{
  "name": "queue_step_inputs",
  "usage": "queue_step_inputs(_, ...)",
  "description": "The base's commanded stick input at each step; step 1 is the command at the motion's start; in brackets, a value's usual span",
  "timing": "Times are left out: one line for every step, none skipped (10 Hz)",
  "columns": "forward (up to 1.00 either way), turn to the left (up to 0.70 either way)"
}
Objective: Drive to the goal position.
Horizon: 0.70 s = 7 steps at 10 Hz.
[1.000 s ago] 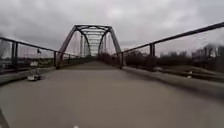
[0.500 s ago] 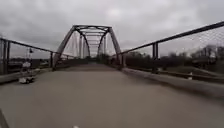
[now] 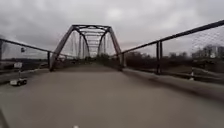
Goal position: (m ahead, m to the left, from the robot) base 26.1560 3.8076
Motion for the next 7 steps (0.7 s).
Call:
queue_step_inputs(0.70, 0.00)
queue_step_inputs(0.70, 0.00)
queue_step_inputs(0.70, 0.05)
queue_step_inputs(0.70, 0.24)
queue_step_inputs(0.70, 0.35)
queue_step_inputs(0.70, 0.35)
queue_step_inputs(0.70, 0.10)
